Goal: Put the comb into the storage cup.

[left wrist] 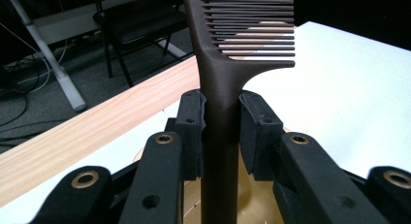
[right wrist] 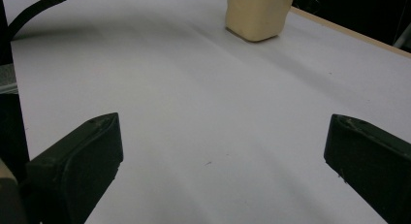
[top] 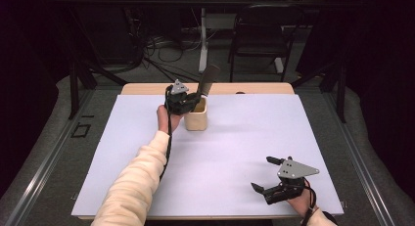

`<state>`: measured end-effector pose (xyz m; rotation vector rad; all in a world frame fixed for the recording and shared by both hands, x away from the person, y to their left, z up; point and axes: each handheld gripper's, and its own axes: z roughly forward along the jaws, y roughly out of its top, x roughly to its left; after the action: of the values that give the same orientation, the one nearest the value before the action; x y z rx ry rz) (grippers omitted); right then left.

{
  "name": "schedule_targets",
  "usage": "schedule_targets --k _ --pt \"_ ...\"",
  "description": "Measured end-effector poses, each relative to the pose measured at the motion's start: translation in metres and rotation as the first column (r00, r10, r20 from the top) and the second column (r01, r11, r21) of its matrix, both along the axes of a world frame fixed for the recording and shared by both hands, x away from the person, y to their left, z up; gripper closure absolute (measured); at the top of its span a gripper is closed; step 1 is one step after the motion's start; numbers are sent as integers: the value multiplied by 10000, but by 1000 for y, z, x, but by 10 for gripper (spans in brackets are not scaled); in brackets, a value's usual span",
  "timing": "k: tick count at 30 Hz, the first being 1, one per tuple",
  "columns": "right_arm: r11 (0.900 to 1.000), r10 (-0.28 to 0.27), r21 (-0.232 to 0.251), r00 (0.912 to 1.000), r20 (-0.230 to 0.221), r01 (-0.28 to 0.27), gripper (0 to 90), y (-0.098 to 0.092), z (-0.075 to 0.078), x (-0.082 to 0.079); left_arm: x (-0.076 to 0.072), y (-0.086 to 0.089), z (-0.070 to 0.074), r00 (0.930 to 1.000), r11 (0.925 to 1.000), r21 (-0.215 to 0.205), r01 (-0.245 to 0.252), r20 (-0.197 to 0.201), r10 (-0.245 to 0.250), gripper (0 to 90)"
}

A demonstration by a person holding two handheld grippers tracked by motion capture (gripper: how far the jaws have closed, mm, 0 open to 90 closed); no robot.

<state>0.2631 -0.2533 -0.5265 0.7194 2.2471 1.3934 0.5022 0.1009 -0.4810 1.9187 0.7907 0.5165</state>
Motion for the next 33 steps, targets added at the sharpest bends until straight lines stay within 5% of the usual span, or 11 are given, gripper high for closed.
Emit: schedule_targets --k 27,33 --pt "10000 10 -17 10000 -8 -10 0 0 0 0 -1 -6 -3 10000 9969 782 57 -2 -57 702" --pt "10000 3 -13 10000 -9 -3 0 0 0 0 -7 -2 7 9999 9990 442 -14 151 7 374"
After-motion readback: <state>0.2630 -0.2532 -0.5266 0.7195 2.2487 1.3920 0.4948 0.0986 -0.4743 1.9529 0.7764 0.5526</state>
